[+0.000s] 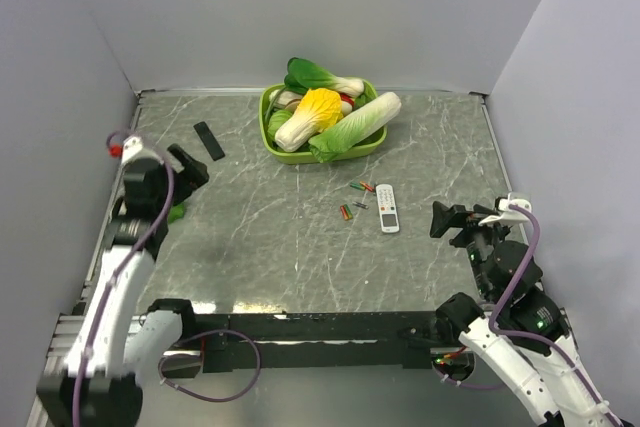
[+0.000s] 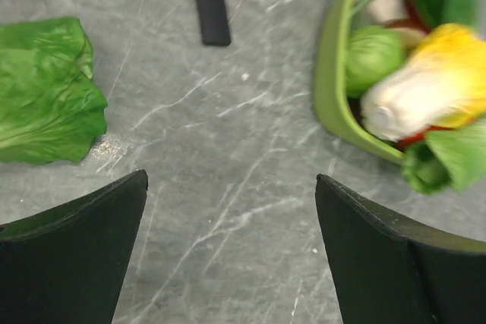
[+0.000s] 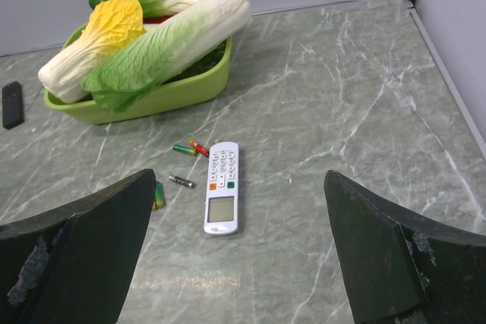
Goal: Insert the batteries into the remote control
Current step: Pick up the remote control from the center of the board.
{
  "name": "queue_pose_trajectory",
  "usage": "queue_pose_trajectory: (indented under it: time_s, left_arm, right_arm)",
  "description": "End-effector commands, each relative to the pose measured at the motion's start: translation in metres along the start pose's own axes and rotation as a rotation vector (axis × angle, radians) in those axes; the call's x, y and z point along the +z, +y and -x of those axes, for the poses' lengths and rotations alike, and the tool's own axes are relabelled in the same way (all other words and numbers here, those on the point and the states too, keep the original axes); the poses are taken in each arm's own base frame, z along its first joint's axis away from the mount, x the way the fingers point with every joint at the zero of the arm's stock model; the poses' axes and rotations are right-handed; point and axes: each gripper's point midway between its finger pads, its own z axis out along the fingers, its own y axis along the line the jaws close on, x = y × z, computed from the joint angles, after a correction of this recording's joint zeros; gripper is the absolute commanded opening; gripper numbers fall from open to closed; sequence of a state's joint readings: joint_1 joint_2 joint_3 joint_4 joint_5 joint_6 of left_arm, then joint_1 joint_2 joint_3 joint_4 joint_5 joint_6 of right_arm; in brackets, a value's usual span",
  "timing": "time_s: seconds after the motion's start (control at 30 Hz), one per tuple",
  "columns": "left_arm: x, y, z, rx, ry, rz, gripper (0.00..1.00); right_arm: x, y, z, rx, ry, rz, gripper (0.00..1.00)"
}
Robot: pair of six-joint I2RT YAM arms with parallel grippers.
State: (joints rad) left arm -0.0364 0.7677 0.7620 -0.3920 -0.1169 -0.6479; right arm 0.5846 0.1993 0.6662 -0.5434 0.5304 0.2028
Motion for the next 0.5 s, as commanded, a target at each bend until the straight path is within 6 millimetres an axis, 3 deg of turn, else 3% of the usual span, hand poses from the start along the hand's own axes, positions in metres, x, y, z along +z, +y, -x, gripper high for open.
queue_pose_trajectory:
  time_s: [0.0,0.03,0.07,0.1,0.17,0.2,0.23,0.3,0.33,0.37,0.4,0.43,0.47]
  left_arm:
    - [0.052,0.003,-0.007,-0.020,0.104,0.125,0.97]
    - [0.061,0.008,-0.012,-0.023,0.136,0.165,0.97]
    - [0.070,0.002,-0.001,-0.029,0.128,0.181,0.97]
    - [0.091,0.015,-0.016,-0.017,0.178,0.256,0.97]
    - [0.111,0.010,-0.009,-0.018,0.194,0.284,0.97]
    - [0.130,0.022,-0.023,-0.005,0.240,0.347,0.97]
    - [0.142,0.013,-0.010,-0.009,0.222,0.349,0.97]
    - [0.167,0.025,-0.025,0.014,0.271,0.411,0.97]
    - [0.179,0.017,-0.014,0.014,0.249,0.401,0.97]
    - [0.188,0.017,-0.015,0.019,0.255,0.408,0.97]
    - [0.203,0.026,-0.028,0.033,0.289,0.444,0.97]
    - [0.215,0.019,-0.015,0.034,0.259,0.444,0.97]
    - [0.223,0.020,-0.016,0.039,0.262,0.458,0.97]
  right_arm:
    - [0.000,0.002,0.003,-0.007,-0.025,0.018,1.00]
    - [0.000,0.003,0.003,-0.010,-0.029,0.026,1.00]
    - [0.000,0.004,0.005,-0.008,-0.034,0.034,1.00]
    - [0.000,0.006,0.004,-0.014,-0.035,0.043,1.00]
    - [-0.001,0.006,0.004,-0.016,-0.036,0.048,1.00]
    - [-0.001,0.006,0.004,-0.012,-0.040,0.049,1.00]
    - [-0.002,0.005,0.003,-0.013,-0.038,0.049,1.00]
    - [-0.003,0.005,0.003,-0.007,-0.040,0.049,1.00]
    - [-0.003,0.006,0.004,-0.006,-0.042,0.054,1.00]
    - [-0.003,0.006,0.004,-0.006,-0.042,0.054,1.00]
    - [-0.003,0.006,0.003,-0.008,-0.041,0.057,1.00]
    - [-0.003,0.006,0.003,-0.008,-0.039,0.057,1.00]
    - [-0.003,0.006,0.003,-0.008,-0.037,0.057,1.00]
